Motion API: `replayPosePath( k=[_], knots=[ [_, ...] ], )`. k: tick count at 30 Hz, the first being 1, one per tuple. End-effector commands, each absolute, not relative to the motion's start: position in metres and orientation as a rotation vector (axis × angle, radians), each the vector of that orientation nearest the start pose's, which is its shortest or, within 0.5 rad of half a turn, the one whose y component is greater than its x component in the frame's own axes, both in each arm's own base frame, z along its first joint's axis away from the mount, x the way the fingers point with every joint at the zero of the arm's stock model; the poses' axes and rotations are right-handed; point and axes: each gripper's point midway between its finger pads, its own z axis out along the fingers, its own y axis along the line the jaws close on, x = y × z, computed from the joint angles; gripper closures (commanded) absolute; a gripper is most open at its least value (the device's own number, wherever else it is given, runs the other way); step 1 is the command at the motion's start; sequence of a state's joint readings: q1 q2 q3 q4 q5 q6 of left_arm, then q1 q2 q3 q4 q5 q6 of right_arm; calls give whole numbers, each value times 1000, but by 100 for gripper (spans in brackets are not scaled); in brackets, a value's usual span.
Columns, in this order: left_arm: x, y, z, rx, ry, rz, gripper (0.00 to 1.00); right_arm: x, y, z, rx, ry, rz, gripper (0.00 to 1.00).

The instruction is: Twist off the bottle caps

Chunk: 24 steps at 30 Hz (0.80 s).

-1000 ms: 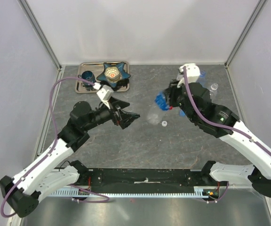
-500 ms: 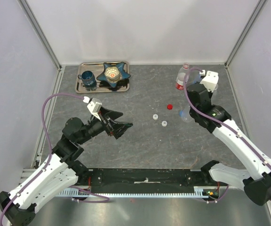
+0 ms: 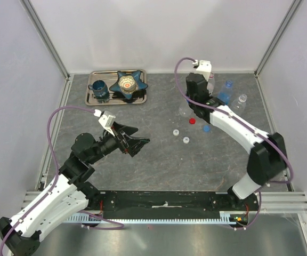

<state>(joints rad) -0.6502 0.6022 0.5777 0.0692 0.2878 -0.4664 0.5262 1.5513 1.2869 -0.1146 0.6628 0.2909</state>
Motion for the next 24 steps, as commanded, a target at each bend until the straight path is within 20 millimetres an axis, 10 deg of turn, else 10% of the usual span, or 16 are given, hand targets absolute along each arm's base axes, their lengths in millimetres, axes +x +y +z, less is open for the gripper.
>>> replayPosePath(
  k=[1,9,24],
  knots=[
    [197,-227,295,356,1594,-1067,1,487,156,267,184,1749,-142,100],
    [205,-230,292,399,1578,-1021,1,529,188,240,142,1753,-101,100],
    [203,-229,286,375,1608,-1037,1,529,191,210,128,1815,-106,87]
  ],
)
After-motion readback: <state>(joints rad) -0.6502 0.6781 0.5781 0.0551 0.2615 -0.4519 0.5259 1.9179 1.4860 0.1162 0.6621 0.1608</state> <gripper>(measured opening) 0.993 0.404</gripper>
